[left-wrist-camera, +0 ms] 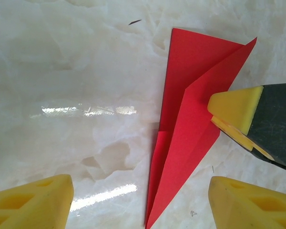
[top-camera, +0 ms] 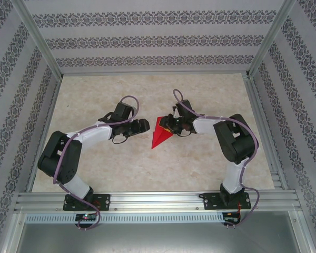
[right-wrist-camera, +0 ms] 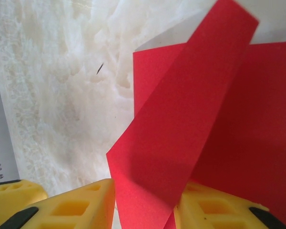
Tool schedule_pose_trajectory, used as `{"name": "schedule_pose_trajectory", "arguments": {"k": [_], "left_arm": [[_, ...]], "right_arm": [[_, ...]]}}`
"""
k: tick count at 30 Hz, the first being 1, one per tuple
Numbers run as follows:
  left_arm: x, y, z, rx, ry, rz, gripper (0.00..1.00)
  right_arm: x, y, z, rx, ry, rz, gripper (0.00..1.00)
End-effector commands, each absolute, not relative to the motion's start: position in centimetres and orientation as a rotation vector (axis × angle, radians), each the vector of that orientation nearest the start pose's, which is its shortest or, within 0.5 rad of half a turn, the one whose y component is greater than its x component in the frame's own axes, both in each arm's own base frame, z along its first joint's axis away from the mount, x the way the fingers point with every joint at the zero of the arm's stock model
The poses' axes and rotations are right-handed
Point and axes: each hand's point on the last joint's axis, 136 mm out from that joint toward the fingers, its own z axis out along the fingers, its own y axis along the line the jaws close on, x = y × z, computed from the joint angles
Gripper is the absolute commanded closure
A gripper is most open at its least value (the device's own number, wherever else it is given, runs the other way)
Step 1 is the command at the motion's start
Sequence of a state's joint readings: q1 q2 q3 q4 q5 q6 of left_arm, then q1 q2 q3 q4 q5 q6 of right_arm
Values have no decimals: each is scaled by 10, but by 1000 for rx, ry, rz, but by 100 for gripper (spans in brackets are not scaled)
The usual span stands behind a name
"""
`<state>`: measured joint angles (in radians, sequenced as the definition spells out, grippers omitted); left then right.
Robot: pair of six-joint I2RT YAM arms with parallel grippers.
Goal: Fold a paper plane with a square sheet of paper (pick it up from the middle)
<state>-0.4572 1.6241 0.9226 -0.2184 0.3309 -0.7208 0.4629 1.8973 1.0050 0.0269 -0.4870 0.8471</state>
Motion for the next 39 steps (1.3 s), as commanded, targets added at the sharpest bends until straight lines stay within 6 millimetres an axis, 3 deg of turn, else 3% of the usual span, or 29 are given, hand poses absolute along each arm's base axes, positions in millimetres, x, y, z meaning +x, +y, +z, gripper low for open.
{"name": "schedule_pose_trajectory", "arguments": {"k": [1, 8, 11, 14, 17, 22, 28, 39], "left_arm": [[343, -228, 86, -208, 2590, -950, 22], [341, -229, 86, -201, 2565, -1013, 13], [342, -230, 89, -208, 2550, -1050, 4], [342, -231, 93, -206, 2532, -1101, 0], [341, -235, 99, -187, 2511, -1164, 0], [336, -256, 131, -102, 2393, -1415, 0], [333, -270, 168, -34, 2265, -1610, 0], [342, -280, 190, -35, 2125, -1763, 11]], "right_arm": [[371, 287, 43, 247, 2619, 1188, 63], [364, 292, 36, 243, 2620, 1230, 73], [363, 293, 37, 250, 2602, 1252, 87], [368, 293, 54, 231, 2529, 1291, 94], [374, 292, 84, 193, 2428, 1357, 96], [383, 286, 139, 165, 2254, 1541, 96], [388, 289, 185, 141, 2085, 1778, 94], [375, 306, 193, 110, 2094, 1885, 93]]}}
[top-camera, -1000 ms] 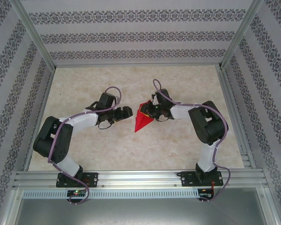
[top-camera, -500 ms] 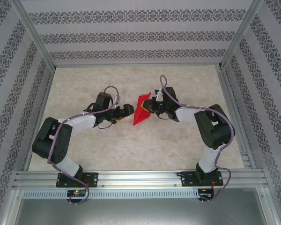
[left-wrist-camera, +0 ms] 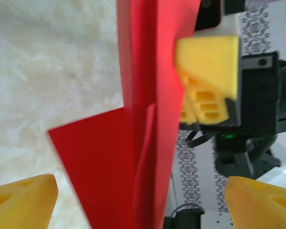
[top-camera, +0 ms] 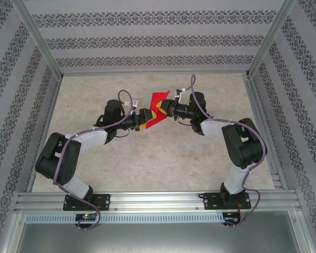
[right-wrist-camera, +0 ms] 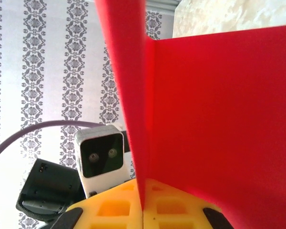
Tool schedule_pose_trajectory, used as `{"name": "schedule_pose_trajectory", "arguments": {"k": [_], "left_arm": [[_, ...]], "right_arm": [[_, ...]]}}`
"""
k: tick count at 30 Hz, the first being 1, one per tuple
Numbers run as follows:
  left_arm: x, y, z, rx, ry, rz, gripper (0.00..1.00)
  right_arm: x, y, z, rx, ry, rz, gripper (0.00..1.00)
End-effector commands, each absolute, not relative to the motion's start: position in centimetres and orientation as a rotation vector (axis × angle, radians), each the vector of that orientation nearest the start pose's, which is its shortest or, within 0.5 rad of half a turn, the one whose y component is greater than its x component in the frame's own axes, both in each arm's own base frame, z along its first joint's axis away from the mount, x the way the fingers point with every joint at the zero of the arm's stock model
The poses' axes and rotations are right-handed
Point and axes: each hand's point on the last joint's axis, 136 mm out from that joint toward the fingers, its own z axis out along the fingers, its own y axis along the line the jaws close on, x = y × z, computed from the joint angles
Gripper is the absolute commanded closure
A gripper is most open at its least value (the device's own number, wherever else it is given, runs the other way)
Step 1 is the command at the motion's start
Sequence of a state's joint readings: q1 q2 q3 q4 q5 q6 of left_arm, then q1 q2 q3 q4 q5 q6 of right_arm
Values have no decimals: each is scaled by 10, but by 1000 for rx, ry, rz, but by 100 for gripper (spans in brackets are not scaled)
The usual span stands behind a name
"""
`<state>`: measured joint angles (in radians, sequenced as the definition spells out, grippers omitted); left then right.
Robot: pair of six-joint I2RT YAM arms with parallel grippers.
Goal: Fold a paper plane with a square sheet of paper (pick it up from the middle)
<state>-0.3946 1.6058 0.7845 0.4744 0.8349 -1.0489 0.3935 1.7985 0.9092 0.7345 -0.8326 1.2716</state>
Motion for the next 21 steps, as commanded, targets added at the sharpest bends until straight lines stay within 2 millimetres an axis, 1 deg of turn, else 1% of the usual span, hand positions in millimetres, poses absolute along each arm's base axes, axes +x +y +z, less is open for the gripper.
{"name": "schedule_pose_trajectory", "arguments": {"k": [1, 2, 4, 5, 8, 10, 15, 17, 19, 21], "left_arm": [[344, -281, 194, -39, 2102, -1779, 14], [346, -281, 197, -44, 2086, -1788, 17], [349, -281, 199, -55, 2075, -1784, 29], [350, -281, 199, -58, 2073, -1778, 33], [351, -278, 192, -72, 2100, -1734, 47], [351, -277, 188, -73, 2115, -1707, 58], [353, -273, 178, -78, 2154, -1644, 80], [353, -273, 174, -74, 2170, -1621, 88], [354, -271, 169, -73, 2196, -1588, 96], [354, -269, 163, -71, 2232, -1539, 97]], "right_arm": [[373, 308, 192, 104, 2103, 1888, 93], [371, 309, 190, 107, 2114, 1889, 93], [370, 311, 187, 105, 2125, 1888, 93], [369, 311, 186, 109, 2130, 1887, 92], [370, 309, 187, 102, 2127, 1880, 92], [369, 308, 181, 113, 2162, 1860, 92], [368, 304, 177, 113, 2189, 1842, 89], [368, 299, 176, 116, 2197, 1827, 87], [370, 292, 174, 122, 2213, 1789, 82], [370, 282, 173, 131, 2233, 1721, 69]]}}
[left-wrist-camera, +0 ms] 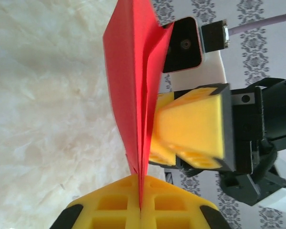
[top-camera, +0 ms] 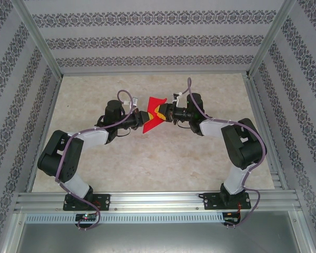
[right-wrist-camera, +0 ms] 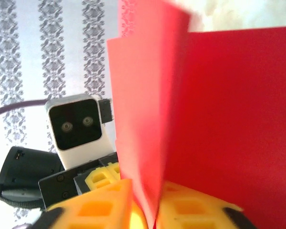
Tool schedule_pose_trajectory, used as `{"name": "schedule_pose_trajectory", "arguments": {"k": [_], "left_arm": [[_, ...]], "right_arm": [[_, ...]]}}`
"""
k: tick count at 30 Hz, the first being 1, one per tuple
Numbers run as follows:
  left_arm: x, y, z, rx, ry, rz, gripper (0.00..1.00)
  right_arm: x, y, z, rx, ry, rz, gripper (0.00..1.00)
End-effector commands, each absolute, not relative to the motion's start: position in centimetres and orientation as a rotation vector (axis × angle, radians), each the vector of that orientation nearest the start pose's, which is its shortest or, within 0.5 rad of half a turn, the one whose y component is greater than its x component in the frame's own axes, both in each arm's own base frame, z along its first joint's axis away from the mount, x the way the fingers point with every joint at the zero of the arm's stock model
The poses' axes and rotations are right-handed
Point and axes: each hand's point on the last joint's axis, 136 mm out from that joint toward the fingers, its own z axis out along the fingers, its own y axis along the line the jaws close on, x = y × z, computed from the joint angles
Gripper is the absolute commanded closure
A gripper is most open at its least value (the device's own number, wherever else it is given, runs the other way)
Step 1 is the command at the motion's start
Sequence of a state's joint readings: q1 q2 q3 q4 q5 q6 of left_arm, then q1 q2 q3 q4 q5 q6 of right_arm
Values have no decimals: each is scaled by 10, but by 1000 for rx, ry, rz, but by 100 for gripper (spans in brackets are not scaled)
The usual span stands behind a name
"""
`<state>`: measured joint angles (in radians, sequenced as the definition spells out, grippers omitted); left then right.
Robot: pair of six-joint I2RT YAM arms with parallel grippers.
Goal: Fold a paper plane with a square sheet of paper (pick it up from the middle)
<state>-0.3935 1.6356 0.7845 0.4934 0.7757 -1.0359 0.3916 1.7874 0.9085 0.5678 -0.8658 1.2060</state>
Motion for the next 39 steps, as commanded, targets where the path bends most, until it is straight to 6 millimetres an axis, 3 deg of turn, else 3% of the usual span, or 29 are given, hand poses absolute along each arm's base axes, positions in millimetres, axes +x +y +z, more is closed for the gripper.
{"name": "schedule_pose_trajectory", "arguments": {"k": [1, 6, 10, 17, 22, 27, 33, 36, 39], "left_arm": [[355, -266, 158, -72, 2262, -1495, 98], [354, -243, 136, -38, 2447, -1140, 97], [352, -215, 128, 13, 2565, -735, 97], [355, -166, 142, 87, 2566, 8, 96], [357, -152, 136, 114, 2553, 326, 96], [361, -155, 116, 120, 2577, 449, 96], [367, -188, 80, 120, 2651, 350, 95], [364, -218, 64, 116, 2717, 134, 77], [360, -247, 63, 112, 2743, -108, 56]], "right_arm": [[371, 274, 170, 141, 2256, 1659, 62], [370, 230, 149, 172, 2418, 1151, 36], [368, 199, 141, 234, 2445, 894, 27], [364, 174, 131, 331, 2432, 742, 25], [361, 166, 124, 378, 2443, 690, 25], [358, 162, 117, 418, 2453, 668, 25], [360, 163, 110, 457, 2446, 674, 25], [359, 165, 106, 453, 2456, 662, 25], [357, 165, 105, 454, 2459, 647, 25]]}}
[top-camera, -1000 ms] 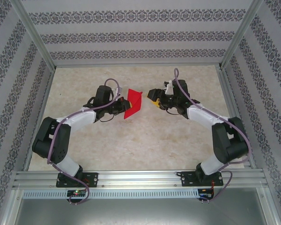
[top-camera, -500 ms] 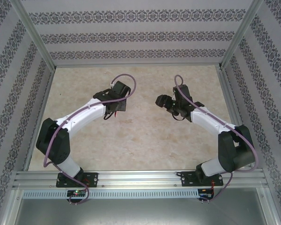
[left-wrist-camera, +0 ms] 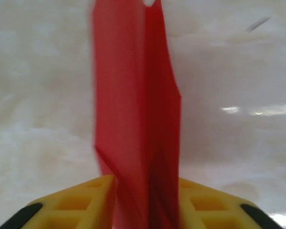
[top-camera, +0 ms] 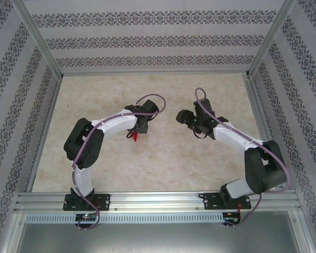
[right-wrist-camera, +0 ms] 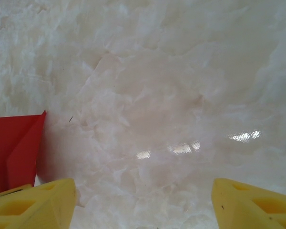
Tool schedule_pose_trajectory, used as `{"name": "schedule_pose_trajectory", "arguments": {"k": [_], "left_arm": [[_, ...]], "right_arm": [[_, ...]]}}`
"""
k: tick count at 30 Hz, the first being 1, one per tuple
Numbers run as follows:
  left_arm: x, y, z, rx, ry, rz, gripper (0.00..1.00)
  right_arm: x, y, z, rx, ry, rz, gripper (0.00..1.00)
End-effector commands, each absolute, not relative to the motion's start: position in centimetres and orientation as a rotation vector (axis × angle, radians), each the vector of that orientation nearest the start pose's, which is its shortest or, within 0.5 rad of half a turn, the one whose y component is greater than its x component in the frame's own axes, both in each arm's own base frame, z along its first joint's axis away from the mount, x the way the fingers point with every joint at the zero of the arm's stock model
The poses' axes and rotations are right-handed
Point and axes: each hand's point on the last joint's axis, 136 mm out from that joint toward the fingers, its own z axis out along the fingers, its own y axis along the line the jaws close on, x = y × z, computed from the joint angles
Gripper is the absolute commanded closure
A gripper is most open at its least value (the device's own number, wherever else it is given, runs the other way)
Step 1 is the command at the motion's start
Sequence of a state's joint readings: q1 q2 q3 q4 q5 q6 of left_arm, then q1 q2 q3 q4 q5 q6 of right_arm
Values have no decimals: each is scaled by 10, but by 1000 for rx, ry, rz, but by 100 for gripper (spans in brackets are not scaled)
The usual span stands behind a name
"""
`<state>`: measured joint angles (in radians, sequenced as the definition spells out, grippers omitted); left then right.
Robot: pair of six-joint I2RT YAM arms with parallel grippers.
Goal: Fold a paper plane with a square sheet of paper (pick it up from the middle)
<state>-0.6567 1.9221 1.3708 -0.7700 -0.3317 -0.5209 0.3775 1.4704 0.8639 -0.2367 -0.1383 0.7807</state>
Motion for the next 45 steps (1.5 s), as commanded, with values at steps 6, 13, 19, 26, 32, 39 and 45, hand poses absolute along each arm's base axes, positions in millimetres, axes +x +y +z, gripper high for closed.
{"name": "schedule_pose_trajectory", "arguments": {"k": [6, 13, 19, 26, 32, 39, 45], "left_arm": [[362, -261, 88, 31, 2720, -477, 39], [375, -205, 106, -209, 2622, -652, 32], [370, -132, 91, -442, 2598, -583, 21], [357, -83, 79, -634, 2555, -552, 7], [351, -75, 70, -687, 2550, -581, 5], [352, -81, 71, -640, 2555, -621, 4], [353, -87, 74, -602, 2553, -665, 4]], "right_arm": [[355, 175, 106, 428, 2457, 637, 27], [350, 247, 110, 234, 2475, 666, 41], [342, 332, 114, 30, 2484, 755, 63], [335, 397, 92, -105, 2561, 793, 70], [347, 406, 67, -119, 2626, 775, 70], [355, 389, 30, -141, 2713, 704, 70], [348, 378, 11, -276, 2774, 695, 70]]}}
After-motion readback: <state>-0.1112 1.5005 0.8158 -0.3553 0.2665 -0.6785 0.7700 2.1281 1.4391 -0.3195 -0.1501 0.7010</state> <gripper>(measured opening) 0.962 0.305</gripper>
